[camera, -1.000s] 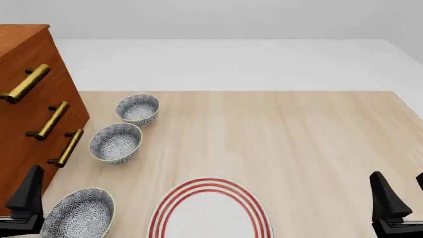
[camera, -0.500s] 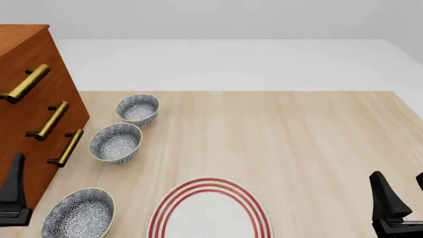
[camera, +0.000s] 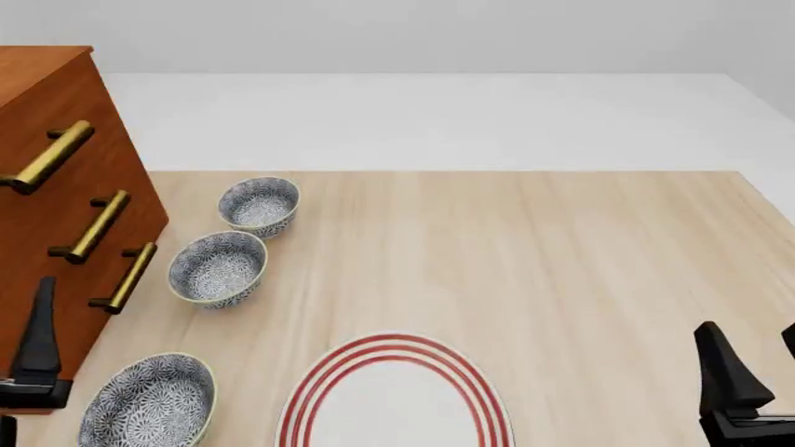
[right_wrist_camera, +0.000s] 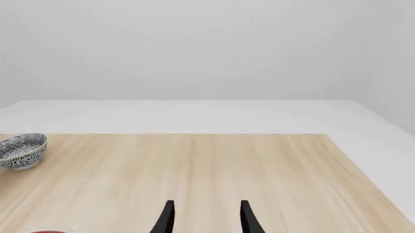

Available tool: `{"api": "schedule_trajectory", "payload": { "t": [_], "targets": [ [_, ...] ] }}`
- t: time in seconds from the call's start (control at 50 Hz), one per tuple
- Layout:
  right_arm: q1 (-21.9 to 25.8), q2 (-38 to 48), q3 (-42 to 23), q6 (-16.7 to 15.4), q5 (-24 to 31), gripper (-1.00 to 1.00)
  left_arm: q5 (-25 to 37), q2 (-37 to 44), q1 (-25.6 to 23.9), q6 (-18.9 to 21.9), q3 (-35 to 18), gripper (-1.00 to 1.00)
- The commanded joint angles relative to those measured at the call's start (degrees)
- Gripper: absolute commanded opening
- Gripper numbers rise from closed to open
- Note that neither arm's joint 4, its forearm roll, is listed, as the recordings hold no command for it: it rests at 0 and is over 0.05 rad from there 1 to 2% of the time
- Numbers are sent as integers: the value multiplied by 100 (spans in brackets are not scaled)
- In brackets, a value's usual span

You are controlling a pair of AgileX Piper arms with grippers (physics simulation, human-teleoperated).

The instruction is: Open the top drawer of the cabinet.

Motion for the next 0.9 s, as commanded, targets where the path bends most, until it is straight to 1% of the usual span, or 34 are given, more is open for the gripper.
{"api": "schedule_trajectory", "payload": {
  "t": [0.02,0.14,0.16,0.2,0.28,0.32,0.42,0.46,0.48,0.5,0.52,0.68,0.7,0.78,0.8,0.9],
  "targets": [
    [1,0,0,-1,0,100,-793,452,-269,1064,129,100],
    [0,-1,0,0,0,100,-1284,874,-353,1553,127,100],
    [-1,0,0,0,0,100,-1317,914,-334,1534,124,100],
    [0,0,0,1,0,100,-1529,1126,-321,1715,127,100],
    [1,0,0,0,0,100,-1797,1395,-330,1917,125,100],
    [1,-1,0,0,0,100,-2014,1641,-337,2114,125,100],
    [-1,-1,0,0,0,100,-2360,1943,-289,2273,127,100],
    [0,0,0,0,0,100,-2710,2235,-207,2374,126,100],
    [1,1,0,0,0,100,-2758,2303,-181,2369,123,100],
    [1,0,0,-1,0,100,-2875,2462,-185,2477,128,100],
    [-1,-1,0,0,0,100,-2927,2526,-138,2453,127,100],
    [0,1,0,0,0,100,-3165,2921,-101,2745,129,100],
    [0,2,0,1,0,100,-3419,3142,-29,2894,129,100],
    [0,0,0,0,0,100,-3668,3367,59,3044,122,100],
    [0,0,0,-1,0,100,-3876,3494,128,3171,110,100],
    [0,0,0,0,0,100,-4044,3668,177,3268,78,100]
  ]
}}
